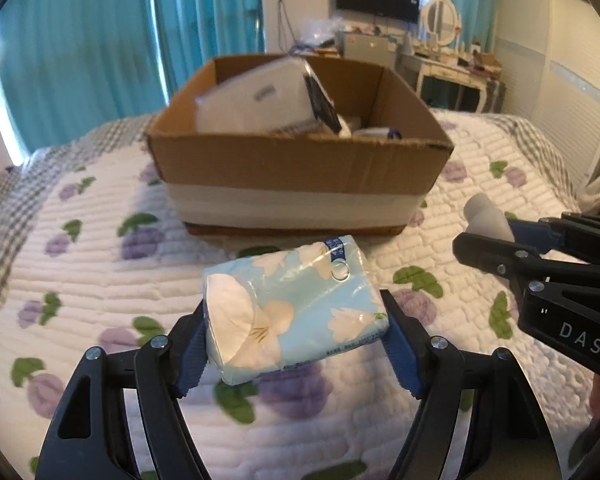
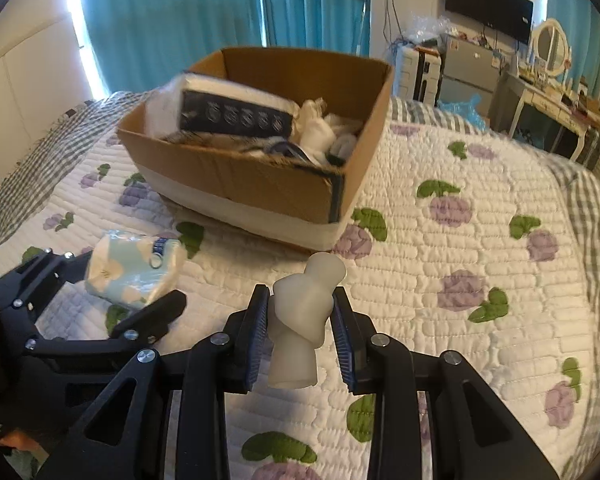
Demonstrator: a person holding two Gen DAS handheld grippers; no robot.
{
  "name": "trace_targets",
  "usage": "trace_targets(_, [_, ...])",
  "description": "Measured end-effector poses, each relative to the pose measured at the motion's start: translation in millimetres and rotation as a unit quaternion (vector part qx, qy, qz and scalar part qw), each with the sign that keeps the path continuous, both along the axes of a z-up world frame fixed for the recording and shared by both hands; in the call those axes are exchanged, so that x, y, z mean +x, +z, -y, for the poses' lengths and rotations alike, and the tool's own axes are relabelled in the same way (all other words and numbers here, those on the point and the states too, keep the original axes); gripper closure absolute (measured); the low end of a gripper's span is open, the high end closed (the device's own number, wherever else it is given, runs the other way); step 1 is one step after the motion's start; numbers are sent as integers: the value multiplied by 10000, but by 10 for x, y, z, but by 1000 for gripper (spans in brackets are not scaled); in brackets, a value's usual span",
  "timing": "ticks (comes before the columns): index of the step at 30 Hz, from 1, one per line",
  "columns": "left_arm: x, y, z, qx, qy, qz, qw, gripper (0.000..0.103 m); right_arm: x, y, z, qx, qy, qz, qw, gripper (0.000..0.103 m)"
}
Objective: Organize soft objects
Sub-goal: 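Carry the blue tissue pack and sock into the box and release both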
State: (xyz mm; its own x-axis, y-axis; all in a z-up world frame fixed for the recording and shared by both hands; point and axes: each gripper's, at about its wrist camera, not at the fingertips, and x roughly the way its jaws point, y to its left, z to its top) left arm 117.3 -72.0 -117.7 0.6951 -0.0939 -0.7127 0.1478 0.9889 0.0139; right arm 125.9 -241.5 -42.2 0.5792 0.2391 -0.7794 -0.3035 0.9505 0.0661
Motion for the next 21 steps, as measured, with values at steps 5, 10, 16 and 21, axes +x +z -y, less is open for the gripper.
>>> trace_targets(5, [-167,269,-81,3,62,223,9997,29,-209,292,-110,-29,91,258,9996,73])
trace_targets(10, [-369,591,-192,-84,129,574,9982,29,-421,587,-245,-53,186,501,9986,73])
trace_targets(16, [-568,960,-307,-146,95,965,9952,29,-634,962,-357,-75,248,809,9964,73])
trace_targets(21, [-628,1251,-350,-129,39,1304,9914,29,-739,1244,-417,-64,278,1068,9939,73])
